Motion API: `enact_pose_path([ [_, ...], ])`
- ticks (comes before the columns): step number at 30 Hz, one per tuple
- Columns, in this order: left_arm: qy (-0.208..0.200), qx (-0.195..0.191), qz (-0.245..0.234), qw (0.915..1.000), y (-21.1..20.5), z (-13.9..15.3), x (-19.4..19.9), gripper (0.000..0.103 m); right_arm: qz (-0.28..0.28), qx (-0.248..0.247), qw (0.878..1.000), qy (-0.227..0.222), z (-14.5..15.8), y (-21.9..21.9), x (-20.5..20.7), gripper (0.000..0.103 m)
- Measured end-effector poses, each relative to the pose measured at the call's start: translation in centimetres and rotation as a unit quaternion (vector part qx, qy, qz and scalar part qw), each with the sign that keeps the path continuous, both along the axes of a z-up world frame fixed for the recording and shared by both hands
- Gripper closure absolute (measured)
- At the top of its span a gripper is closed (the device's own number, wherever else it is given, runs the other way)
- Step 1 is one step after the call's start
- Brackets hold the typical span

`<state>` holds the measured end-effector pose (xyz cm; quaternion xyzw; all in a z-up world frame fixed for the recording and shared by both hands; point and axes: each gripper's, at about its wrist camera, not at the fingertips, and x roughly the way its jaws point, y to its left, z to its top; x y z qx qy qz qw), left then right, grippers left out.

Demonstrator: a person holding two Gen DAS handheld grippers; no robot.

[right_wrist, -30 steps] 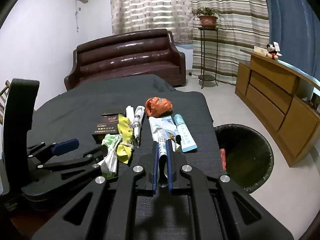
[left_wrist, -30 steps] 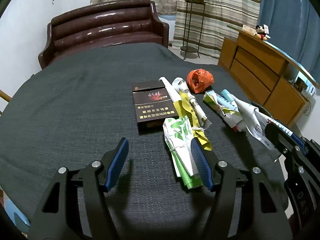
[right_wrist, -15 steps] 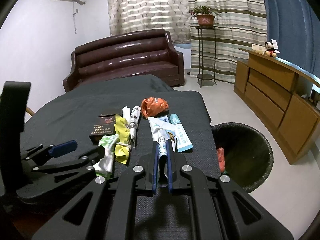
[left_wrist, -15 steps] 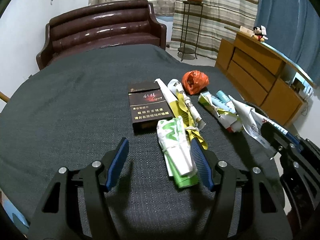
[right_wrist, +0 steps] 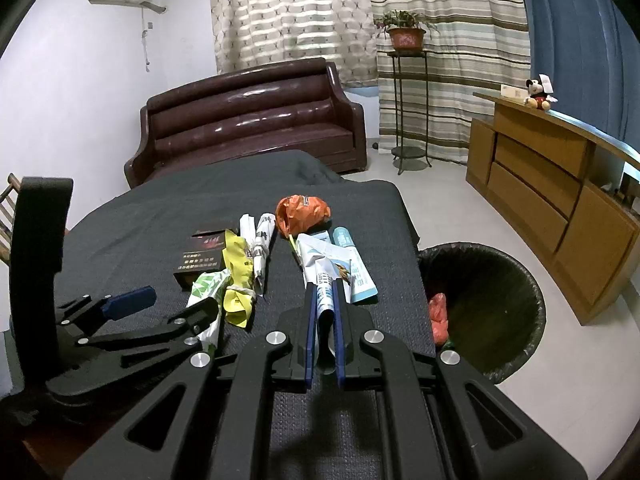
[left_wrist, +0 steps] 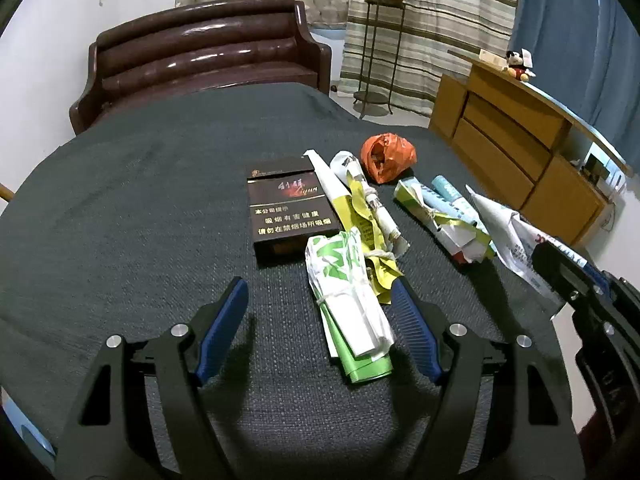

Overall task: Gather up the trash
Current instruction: 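Grasp the green-and-white packet with the left tool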

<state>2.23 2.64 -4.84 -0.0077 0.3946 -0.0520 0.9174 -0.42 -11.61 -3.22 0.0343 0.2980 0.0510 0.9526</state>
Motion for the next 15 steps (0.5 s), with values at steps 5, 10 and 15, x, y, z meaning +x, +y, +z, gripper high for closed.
enact_pose_path([
  [5,0.008,0.005,-0.002,1.0,-0.19,-0.46,0.35,0.038,0.001,0.005,1.0,0.003,-0.17,-0.1,0.23,0.095],
  [10,0.006,0.006,-0.012,0.9999,-0.19,-0.39,0.14,0.055,0.002,0.006,1.0,0.005,-0.39,-0.05,0.41,0.095],
  [15,0.01,-0.007,-0.025,0.9996,0.05,-0.68,-0.01,0.073,0.002,0.007,1.0,0.007,-0.56,-0.16,0.43,0.095],
])
